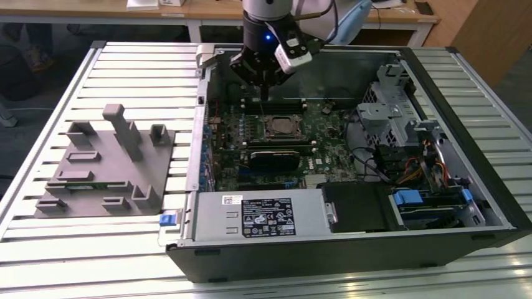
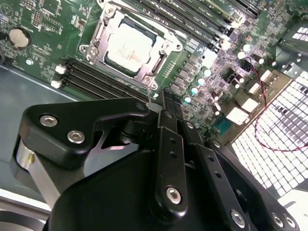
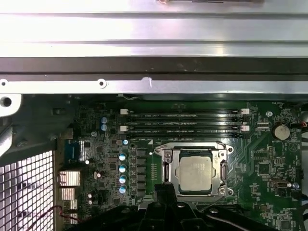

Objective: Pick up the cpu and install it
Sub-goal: 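Install the first cpu locking lever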

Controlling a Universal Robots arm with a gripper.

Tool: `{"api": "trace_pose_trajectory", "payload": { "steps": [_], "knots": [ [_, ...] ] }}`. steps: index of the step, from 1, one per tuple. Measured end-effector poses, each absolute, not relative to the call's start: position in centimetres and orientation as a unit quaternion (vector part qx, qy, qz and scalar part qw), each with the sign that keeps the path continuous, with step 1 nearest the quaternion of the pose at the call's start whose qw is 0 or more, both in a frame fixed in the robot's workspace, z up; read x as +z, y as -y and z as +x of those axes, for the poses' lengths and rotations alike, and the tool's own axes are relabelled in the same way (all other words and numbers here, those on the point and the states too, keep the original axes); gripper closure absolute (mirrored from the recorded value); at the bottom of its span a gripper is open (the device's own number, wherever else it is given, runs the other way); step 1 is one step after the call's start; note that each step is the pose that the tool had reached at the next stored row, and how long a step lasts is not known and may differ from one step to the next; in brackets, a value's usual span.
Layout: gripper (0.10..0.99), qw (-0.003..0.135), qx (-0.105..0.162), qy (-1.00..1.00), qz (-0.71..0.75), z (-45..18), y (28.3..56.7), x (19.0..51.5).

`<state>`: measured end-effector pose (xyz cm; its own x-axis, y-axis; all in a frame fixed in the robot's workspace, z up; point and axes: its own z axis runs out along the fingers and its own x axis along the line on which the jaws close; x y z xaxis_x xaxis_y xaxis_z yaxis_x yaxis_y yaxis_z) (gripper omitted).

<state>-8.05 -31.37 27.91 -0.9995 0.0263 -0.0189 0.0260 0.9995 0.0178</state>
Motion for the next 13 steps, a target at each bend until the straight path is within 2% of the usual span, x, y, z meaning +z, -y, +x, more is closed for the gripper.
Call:
{"api": "trace_pose_trajectory", "payload": {
  "steps": [13],
  "knots": [
    [0.980, 0.010, 0.009, -1.000, 0.012, -9.5, 31.2, 27.5]
  ]
}}
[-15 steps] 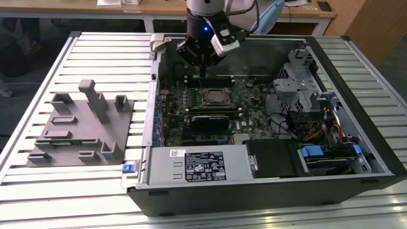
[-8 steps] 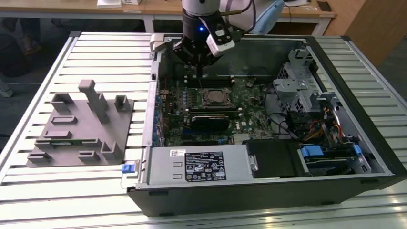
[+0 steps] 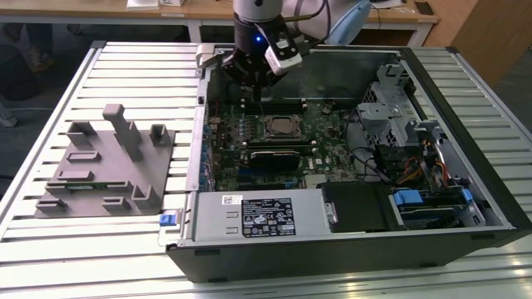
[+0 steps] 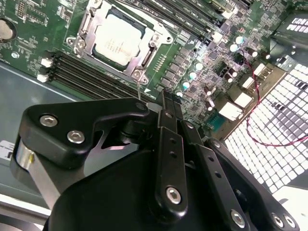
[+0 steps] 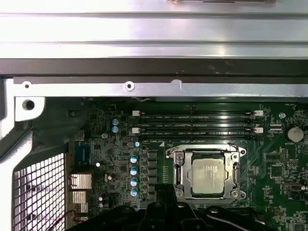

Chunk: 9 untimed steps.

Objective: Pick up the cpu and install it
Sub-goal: 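Install the first cpu locking lever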

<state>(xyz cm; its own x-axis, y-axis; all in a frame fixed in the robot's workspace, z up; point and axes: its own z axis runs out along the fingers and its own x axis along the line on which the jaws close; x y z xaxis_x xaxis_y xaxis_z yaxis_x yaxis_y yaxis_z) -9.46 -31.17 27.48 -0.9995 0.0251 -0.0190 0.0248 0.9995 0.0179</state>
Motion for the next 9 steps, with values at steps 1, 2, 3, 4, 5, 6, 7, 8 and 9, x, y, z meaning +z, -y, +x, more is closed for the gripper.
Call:
{"api": "trace_pose_trajectory", "payload": {
  "steps": [1, 2, 3, 4, 5, 6, 7, 8, 9],
  "knots": [
    [0.980, 0.010, 0.009, -1.000, 0.012, -9.51, 31.11, 27.45],
    [0.980, 0.010, 0.009, -1.000, 0.012, -9.57, 31.03, 27.42],
    [0.980, 0.010, 0.009, -1.000, 0.012, -9.62, 30.92, 27.39],
    [0.980, 0.010, 0.009, -1.000, 0.012, -9.67, 30.78, 27.37],
    [0.980, 0.010, 0.009, -1.000, 0.012, -9.72, 30.66, 27.33],
    [0.980, 0.010, 0.009, -1.000, 0.012, -9.77, 30.53, 27.28],
    [0.980, 0.010, 0.009, -1.000, 0.012, -9.82, 30.41, 27.22],
    [0.980, 0.010, 0.009, -1.000, 0.012, -9.87, 30.30, 27.14],
    [0.980, 0.010, 0.009, -1.000, 0.012, -9.92, 30.19, 27.05]
  ]
}}
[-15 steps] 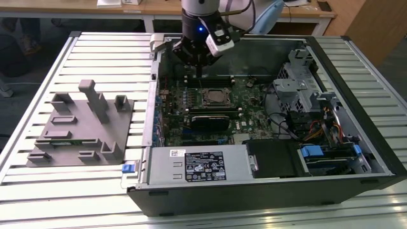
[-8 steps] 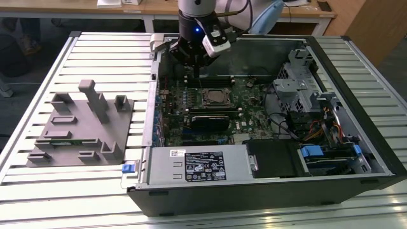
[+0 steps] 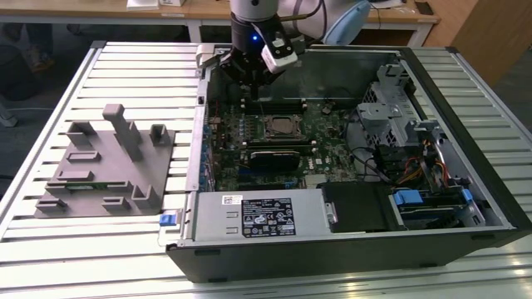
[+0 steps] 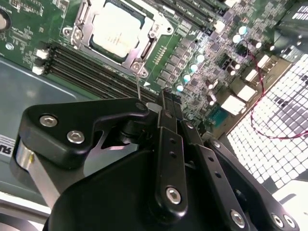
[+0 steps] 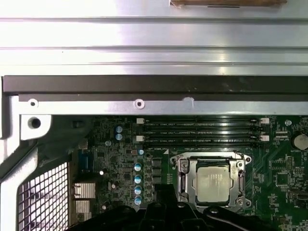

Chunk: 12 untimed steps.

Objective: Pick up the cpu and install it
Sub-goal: 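Install the first cpu locking lever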

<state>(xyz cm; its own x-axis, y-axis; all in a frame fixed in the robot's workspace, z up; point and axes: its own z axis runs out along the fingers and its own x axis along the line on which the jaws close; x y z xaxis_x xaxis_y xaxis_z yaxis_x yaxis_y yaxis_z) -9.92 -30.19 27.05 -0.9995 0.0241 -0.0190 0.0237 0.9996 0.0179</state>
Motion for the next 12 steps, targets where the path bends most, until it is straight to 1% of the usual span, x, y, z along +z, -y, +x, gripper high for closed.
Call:
{"api": "trace_pose_trajectory", "payload": {
  "steps": [12],
  "knots": [
    [0.980, 0.010, 0.009, -1.000, 0.011, -9.99, 29.62, 26.30]
  ]
}}
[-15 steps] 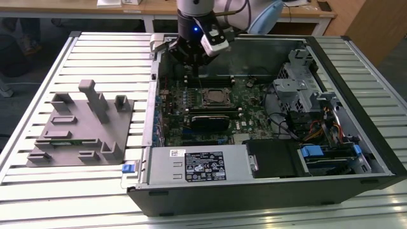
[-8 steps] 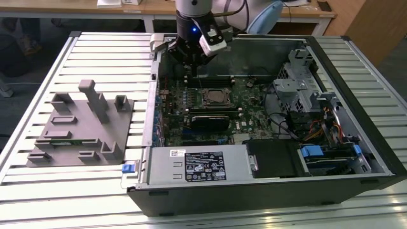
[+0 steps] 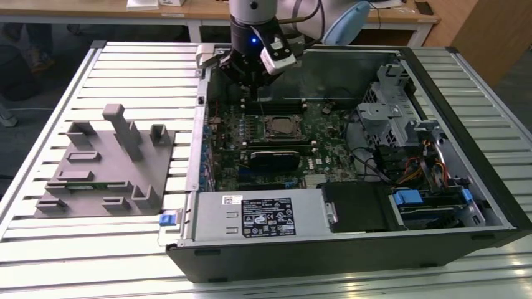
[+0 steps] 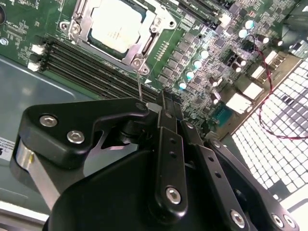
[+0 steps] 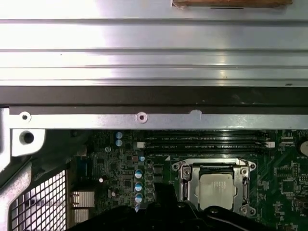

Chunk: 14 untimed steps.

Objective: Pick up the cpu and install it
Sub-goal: 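Install the first cpu locking lever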

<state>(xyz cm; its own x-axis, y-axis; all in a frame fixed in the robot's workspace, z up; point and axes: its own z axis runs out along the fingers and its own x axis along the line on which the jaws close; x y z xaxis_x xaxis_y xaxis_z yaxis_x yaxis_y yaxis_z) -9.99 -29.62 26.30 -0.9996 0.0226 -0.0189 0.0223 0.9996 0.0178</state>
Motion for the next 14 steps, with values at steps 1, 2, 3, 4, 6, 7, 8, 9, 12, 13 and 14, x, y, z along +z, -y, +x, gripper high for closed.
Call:
{"api": "trace_pose_trajectory", "payload": {
  "steps": [1, 2, 3, 4, 6, 7, 8, 9, 12, 13, 14],
  "knots": [
    [0.980, 0.010, 0.009, -1.000, 0.011, -10.0, 29.5, 26.3],
    [0.980, 0.010, 0.009, -1.000, 0.011, -10.0, 29.5, 26.2],
    [0.980, 0.010, 0.009, -1.000, 0.011, -9.9, 29.4, 26.2],
    [0.980, 0.010, 0.009, -1.000, 0.010, -9.9, 29.2, 26.1],
    [0.980, 0.010, 0.009, -1.000, 0.010, -9.9, 29.0, 26.1],
    [0.980, 0.010, 0.009, -1.000, 0.009, -9.9, 28.8, 26.0],
    [0.980, 0.010, 0.009, -1.000, 0.009, -9.9, 28.7, 26.0],
    [0.980, 0.010, 0.009, -1.000, 0.009, -9.8, 28.7, 26.0],
    [0.980, 0.009, 0.009, -1.000, 0.009, -9.3, 28.6, 25.9],
    [0.980, 0.009, 0.009, -1.000, 0.009, -9.1, 28.6, 25.9],
    [0.980, 0.009, 0.009, -1.000, 0.009, -8.8, 28.6, 25.9]
  ]
}}
